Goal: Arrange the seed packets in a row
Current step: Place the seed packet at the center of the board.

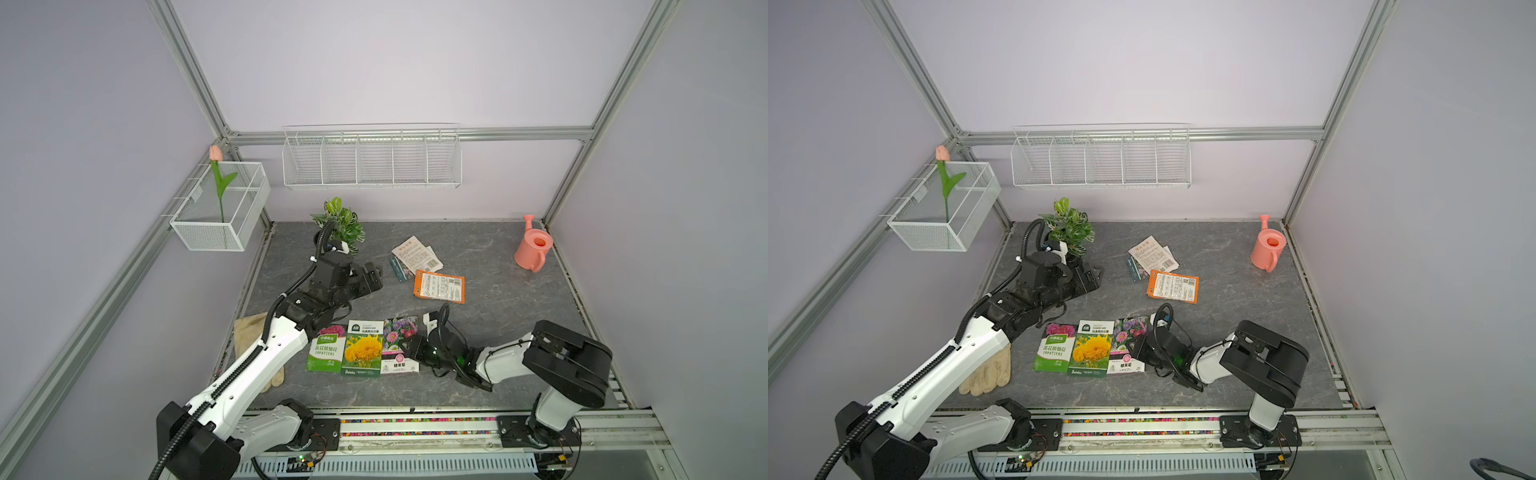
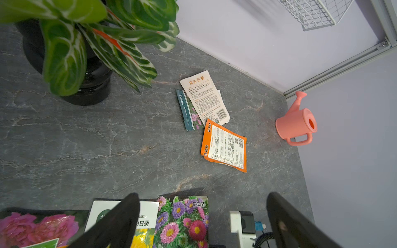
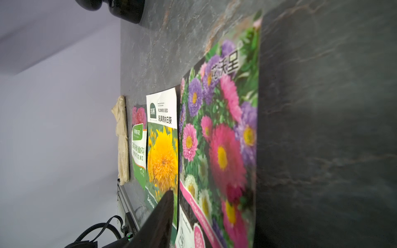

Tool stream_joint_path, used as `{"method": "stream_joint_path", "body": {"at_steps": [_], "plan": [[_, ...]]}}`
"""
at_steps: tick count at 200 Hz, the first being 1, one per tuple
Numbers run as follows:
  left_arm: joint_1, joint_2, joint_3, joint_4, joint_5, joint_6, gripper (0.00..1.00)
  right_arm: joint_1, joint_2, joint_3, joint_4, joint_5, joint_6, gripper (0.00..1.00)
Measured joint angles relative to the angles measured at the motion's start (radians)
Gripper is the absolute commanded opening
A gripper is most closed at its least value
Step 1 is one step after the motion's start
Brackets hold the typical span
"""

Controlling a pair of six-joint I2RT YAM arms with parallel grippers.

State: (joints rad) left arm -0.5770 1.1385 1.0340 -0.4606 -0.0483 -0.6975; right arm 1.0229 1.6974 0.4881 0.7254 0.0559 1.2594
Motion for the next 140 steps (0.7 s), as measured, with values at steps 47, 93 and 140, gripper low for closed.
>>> {"method": "stream_joint_path", "body": {"at_steps": [47,93,140], "plan": [[-0.001,-0.005,0.000,0.000,-0.001,-0.002,0.95,0.007,-0.080,0.031,-0.146,0.035,0.000,0.89],[-0.013,0.000,0.000,0.000,0.001,-0.002,0.95,0.006,-0.231,0.079,-0.511,0.161,-0.021,0.90],[-0.061,0.098,0.013,0.051,0.028,0.023,0.95,-0.237,-0.403,0.118,-0.751,0.166,-0.241,0.89]]}}
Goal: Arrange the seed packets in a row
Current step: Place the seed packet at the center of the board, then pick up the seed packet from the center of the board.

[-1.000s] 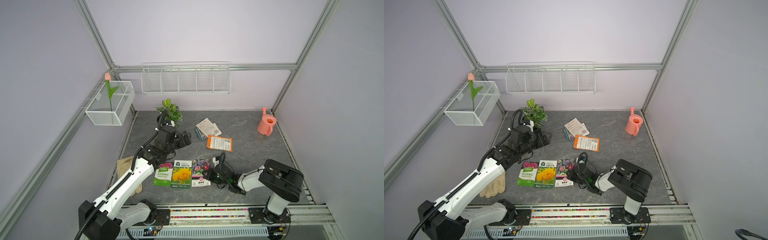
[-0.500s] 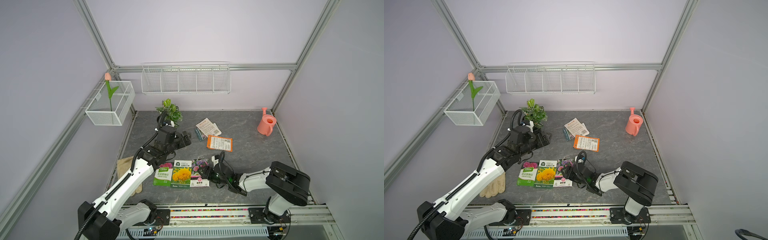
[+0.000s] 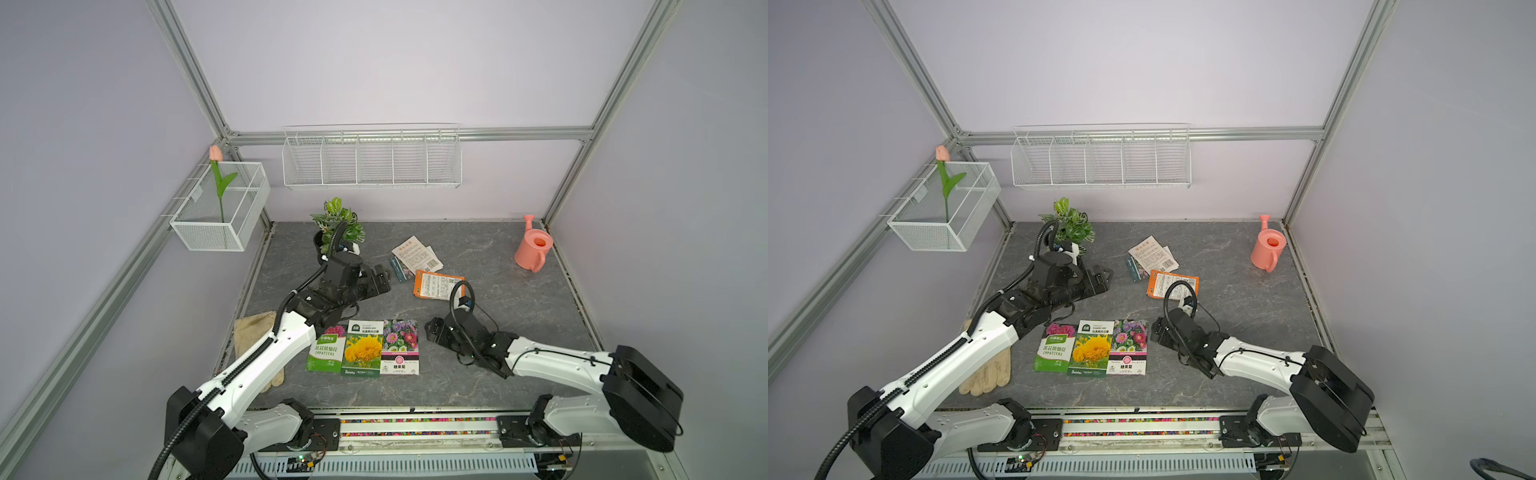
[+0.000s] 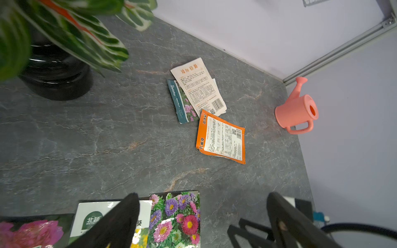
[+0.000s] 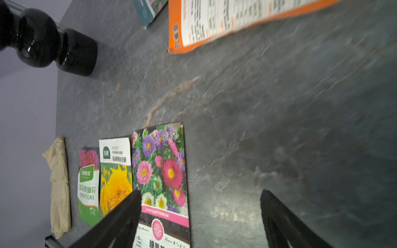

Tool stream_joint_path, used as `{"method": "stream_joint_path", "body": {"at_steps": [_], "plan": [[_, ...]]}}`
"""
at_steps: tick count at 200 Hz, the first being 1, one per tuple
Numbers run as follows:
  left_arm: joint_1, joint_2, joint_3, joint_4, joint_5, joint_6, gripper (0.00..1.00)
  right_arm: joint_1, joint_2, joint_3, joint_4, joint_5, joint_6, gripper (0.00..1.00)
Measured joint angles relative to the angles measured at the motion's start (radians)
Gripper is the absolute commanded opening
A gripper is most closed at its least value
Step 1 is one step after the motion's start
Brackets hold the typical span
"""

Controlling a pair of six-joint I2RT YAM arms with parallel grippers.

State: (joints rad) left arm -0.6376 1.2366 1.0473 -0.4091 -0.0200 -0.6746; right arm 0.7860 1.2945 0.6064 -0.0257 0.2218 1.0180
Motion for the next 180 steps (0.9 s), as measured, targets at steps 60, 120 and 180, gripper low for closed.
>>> {"method": "stream_joint_path", "body": {"at_steps": [60,120,180], "plan": [[-0.037,0.385,0.196,0.182,0.160,0.056,0.95,-0.536,0.087,0.226,-0.021,-0.289,-0.336,0.89],[-0.037,0.677,0.276,0.220,0.237,0.085,0.94,-0.637,0.475,0.377,0.061,-0.589,-0.405,0.90],[-0.008,0.830,0.371,0.207,0.239,0.096,0.93,-0.637,0.624,0.413,0.216,-0.718,-0.388,0.92]]}}
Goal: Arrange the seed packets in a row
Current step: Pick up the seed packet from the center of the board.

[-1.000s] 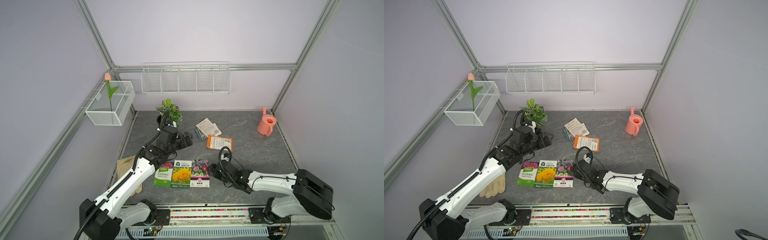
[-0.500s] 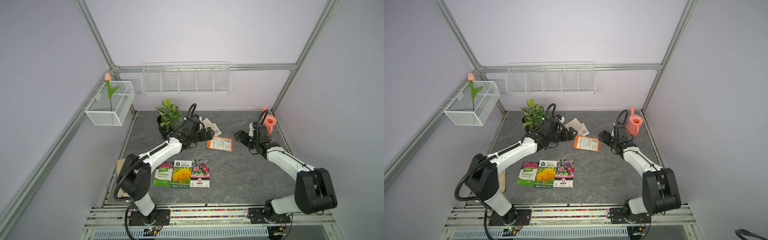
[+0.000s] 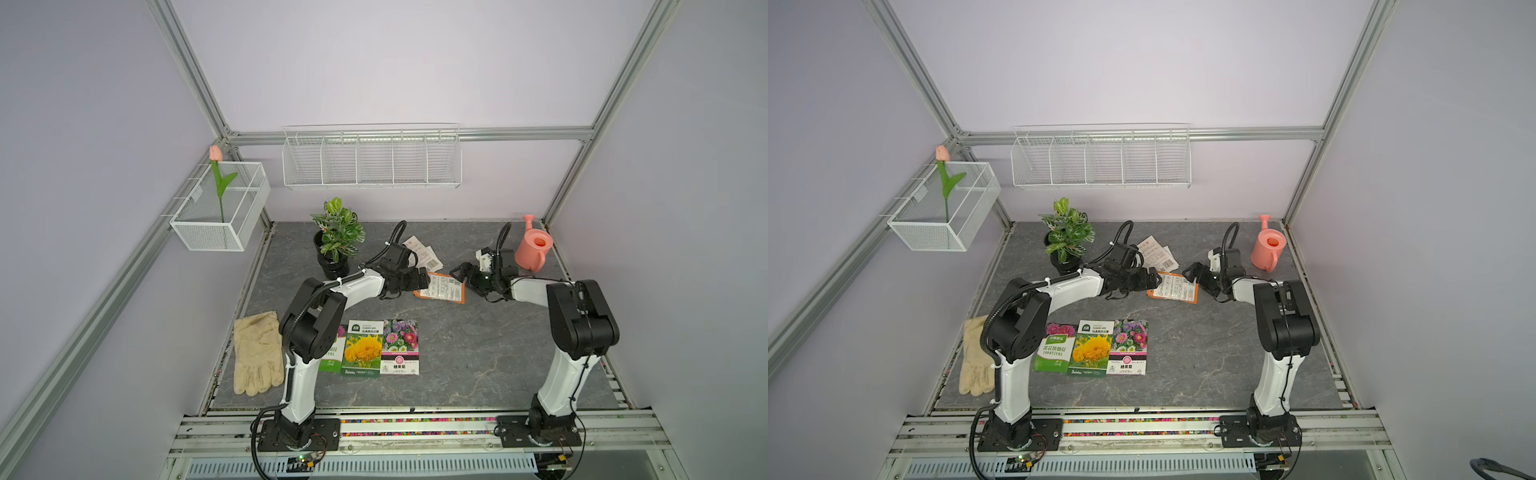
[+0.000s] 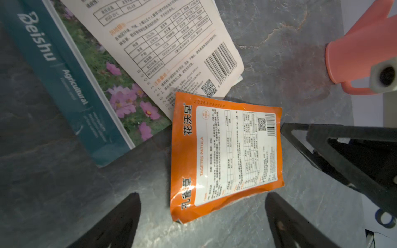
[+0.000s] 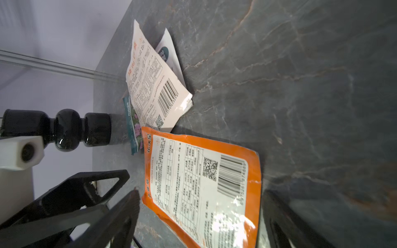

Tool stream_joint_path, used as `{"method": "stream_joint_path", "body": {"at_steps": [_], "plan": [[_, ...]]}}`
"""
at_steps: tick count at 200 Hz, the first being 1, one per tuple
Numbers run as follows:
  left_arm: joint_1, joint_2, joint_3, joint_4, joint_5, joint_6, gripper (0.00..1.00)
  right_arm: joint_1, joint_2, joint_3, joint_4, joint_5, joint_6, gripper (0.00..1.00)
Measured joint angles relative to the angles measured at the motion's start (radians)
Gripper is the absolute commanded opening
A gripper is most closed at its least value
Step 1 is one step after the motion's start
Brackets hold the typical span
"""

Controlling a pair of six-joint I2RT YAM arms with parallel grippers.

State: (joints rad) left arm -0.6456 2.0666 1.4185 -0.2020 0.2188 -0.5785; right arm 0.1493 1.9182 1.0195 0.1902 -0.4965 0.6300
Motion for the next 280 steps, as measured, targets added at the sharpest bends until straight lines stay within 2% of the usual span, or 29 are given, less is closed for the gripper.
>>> {"method": "stream_joint_path", "body": {"at_steps": [35,66,89,116,131,171,185,198,219,242,259,280], "plan": [[0.011,0.056,0.031,0.021,0.042,-0.005,0.88,0.000,0.047,0.015,0.090,-0.051,0.035,0.93],[0.013,0.077,0.039,0.059,0.103,-0.031,0.77,-0.001,0.078,0.016,0.169,-0.085,0.069,0.93],[0.018,0.086,0.038,0.074,0.166,-0.064,0.57,-0.004,0.094,0.016,0.214,-0.100,0.092,0.94],[0.017,0.087,0.037,0.106,0.226,-0.100,0.23,-0.003,0.107,0.014,0.250,-0.113,0.107,0.94],[0.017,0.087,0.037,0.119,0.252,-0.115,0.00,-0.003,0.109,0.013,0.261,-0.117,0.111,0.95],[0.023,0.086,0.073,0.096,0.299,-0.166,0.00,0.001,0.068,-0.021,0.238,-0.087,0.072,0.95],[0.025,0.086,0.123,0.056,0.310,-0.183,0.00,0.018,-0.016,-0.065,0.135,-0.001,0.006,0.95],[0.027,0.086,0.188,-0.002,0.309,-0.196,0.00,0.064,-0.135,-0.121,0.036,0.138,-0.079,0.95],[0.034,0.084,0.308,-0.106,0.307,-0.214,0.00,0.225,-0.377,-0.238,-0.029,0.387,-0.237,0.95],[0.047,0.068,0.388,-0.179,0.332,-0.252,0.00,0.410,-0.599,-0.383,0.031,0.612,-0.420,0.95],[0.055,0.056,0.402,-0.200,0.362,-0.282,0.00,0.486,-0.669,-0.478,0.103,0.746,-0.530,0.95],[0.056,0.040,0.379,-0.201,0.406,-0.325,0.00,0.554,-0.680,-0.530,0.142,0.898,-0.648,0.95]]}}
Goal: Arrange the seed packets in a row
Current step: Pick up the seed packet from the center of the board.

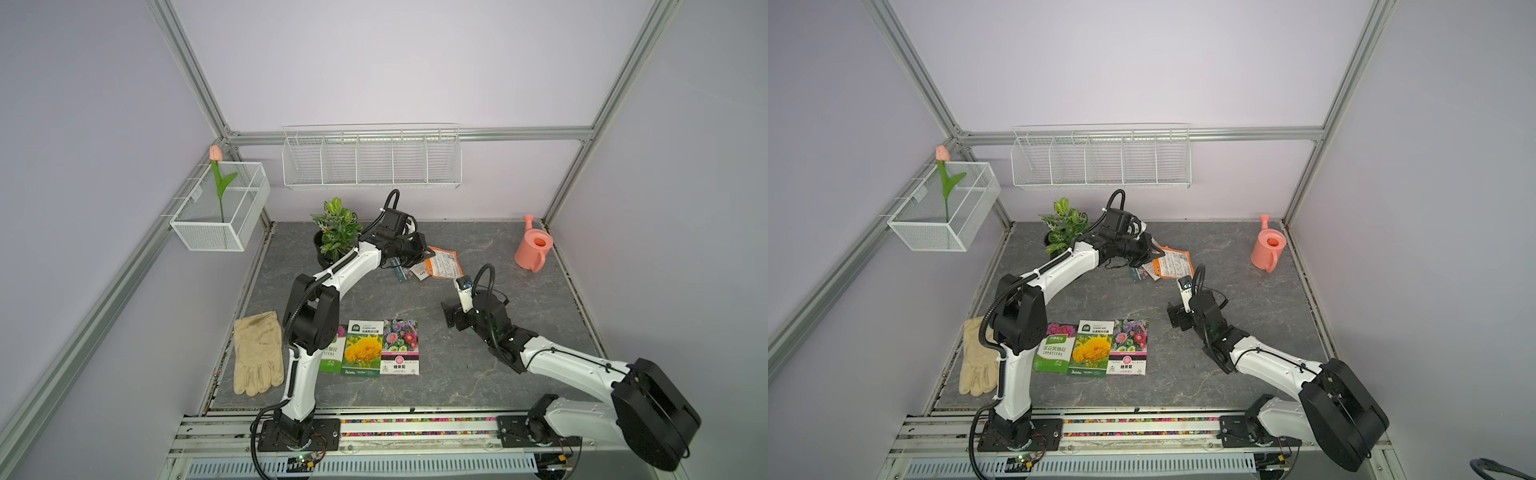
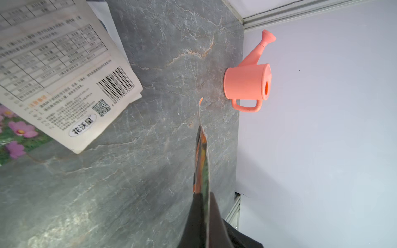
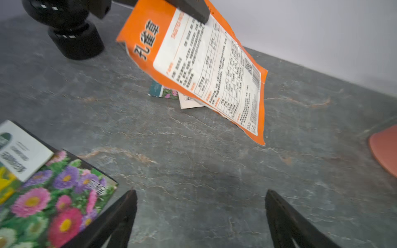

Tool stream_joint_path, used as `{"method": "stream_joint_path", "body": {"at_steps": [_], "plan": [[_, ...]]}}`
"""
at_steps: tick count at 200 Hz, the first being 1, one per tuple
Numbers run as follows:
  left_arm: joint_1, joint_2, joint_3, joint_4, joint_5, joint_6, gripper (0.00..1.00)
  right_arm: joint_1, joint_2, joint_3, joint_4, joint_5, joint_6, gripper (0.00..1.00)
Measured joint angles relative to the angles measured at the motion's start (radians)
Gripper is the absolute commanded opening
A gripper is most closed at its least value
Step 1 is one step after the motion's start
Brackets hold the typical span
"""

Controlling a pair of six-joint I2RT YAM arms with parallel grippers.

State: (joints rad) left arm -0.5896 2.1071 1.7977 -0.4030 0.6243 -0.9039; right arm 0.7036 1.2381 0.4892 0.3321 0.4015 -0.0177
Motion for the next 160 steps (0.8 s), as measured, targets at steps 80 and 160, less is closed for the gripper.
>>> {"method": "stream_joint_path", "body": {"at_steps": [80,160], "plan": [[-0.013,-0.160,-0.206,0.029,0.068,-0.083,0.00,0.179,0.158,0.035,0.236,0.340,-0.353,0.84],[-0.021,-0.196,-0.261,0.074,0.114,-0.097,0.29,0.181,0.095,0.117,0.094,0.424,-0.332,0.07]]}}
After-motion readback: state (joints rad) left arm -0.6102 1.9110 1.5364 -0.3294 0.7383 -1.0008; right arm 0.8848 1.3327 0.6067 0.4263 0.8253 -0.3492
